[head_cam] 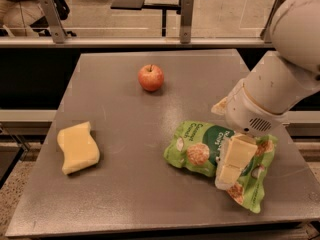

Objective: Move green rice chip bag near apple

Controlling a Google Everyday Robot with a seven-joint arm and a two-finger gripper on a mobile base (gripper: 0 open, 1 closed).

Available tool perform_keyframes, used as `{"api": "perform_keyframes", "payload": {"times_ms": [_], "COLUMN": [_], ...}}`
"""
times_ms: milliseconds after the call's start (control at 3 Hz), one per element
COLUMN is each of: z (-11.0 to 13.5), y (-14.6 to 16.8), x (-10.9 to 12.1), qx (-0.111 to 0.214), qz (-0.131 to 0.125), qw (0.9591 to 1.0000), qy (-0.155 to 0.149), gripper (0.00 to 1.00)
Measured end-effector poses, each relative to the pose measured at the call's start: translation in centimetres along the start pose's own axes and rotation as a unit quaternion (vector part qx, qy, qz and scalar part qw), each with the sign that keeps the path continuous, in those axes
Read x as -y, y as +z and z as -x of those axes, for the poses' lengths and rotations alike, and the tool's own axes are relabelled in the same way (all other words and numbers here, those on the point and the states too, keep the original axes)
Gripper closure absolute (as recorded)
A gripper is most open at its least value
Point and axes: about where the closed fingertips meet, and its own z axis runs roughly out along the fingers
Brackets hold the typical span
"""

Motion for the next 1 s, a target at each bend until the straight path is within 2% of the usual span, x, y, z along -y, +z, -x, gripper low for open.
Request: {"api": "perform_keyframes", "payload": {"times_ms": [333, 667, 1000], "z": [-0.4, -0.8, -0.9], "y": [0.0, -0.1, -0.3], "x": [0.6, 1.1, 1.7], "qx": [-0.006, -0.01, -0.013], "qz": [-0.001, 0.0, 0.002], "qw": [1.0, 0.9999, 0.9999], "qy": [-0.002, -0.003, -0.003], "gripper": [0.03, 0.16, 0.38]}}
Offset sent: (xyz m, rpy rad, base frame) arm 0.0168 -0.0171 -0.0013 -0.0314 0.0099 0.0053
